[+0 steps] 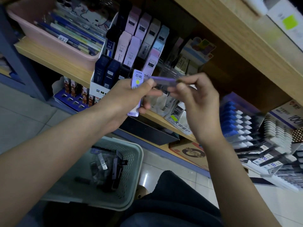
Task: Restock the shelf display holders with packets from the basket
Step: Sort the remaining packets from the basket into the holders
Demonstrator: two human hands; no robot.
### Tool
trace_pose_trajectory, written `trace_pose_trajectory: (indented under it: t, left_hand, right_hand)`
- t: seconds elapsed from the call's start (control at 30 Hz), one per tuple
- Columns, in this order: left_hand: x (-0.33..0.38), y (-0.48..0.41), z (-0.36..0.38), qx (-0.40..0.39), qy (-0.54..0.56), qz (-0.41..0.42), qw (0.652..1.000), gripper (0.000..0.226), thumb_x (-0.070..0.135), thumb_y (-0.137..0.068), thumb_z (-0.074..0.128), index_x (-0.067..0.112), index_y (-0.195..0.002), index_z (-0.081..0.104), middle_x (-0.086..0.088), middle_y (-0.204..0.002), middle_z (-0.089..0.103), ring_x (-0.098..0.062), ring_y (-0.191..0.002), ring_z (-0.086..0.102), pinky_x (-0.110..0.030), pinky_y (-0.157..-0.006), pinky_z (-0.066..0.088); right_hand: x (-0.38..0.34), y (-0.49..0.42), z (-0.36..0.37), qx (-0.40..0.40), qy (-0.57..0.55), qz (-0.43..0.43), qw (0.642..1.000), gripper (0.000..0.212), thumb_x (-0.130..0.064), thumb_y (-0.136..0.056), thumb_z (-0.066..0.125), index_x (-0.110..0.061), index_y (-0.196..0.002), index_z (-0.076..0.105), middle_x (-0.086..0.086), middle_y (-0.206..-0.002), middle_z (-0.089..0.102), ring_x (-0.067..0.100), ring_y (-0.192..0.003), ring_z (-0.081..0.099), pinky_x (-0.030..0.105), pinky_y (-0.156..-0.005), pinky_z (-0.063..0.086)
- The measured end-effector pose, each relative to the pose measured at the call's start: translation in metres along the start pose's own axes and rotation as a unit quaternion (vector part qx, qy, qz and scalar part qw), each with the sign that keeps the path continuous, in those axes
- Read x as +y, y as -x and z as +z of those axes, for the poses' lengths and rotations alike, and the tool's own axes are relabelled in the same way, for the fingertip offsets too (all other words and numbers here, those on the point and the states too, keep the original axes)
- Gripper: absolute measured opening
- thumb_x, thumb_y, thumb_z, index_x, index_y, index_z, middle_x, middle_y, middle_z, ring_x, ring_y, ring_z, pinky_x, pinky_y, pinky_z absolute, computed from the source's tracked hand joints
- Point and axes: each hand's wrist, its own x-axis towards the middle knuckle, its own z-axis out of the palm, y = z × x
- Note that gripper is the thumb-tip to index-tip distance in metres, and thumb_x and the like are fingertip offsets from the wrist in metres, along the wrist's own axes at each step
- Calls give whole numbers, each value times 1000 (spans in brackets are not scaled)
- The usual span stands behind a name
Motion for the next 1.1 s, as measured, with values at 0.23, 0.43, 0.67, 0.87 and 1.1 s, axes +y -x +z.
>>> trace_pose_trajectory:
  t: [0.23,0.43,0.67,0.87,1.1]
  left_hand:
    - [0,-2,0,13,17,21,1000,6,16,-91,59,17,-85,62,4,-54,54,-9,-43,41,-17,-39,33]
    - [-7,-2,12,-16,-5,39,999,7,16,-93,56,17,-87,60,6,-50,54,-9,-43,39,-16,-40,33]
    - [-20,-4,28,-16,-47,9,999,12,19,-94,54,12,-99,63,1,-85,71,-5,-41,42,-16,-41,36]
    - [-32,-7,44,-30,-87,-16,996,4,15,-95,52,12,-94,55,4,-69,62,-4,-39,41,-17,-39,33]
    - [-36,-13,61,-21,-67,-48,996,13,7,-95,44,13,-84,42,-2,-76,60,-7,-37,42,-18,-38,33]
  right_hand:
    - [3,28,5,-94,173,-154,968,11,-12,-84,68,-8,-94,67,4,-102,58,5,-95,57,21,-83,50]
    - [-9,30,1,-47,-57,238,969,23,-19,-87,60,-8,-106,53,8,-97,64,15,-78,69,22,-65,56]
    - [6,29,-28,93,-170,299,934,16,-12,-93,53,1,-100,59,2,-76,63,6,-65,63,18,-67,55]
    - [38,27,-67,291,95,177,935,9,-17,-92,60,-8,-95,61,-1,-76,63,13,-68,63,25,-67,53]
    - [57,32,-81,268,266,86,922,16,-19,-92,55,-9,-102,65,7,-100,57,29,-85,63,40,-80,52]
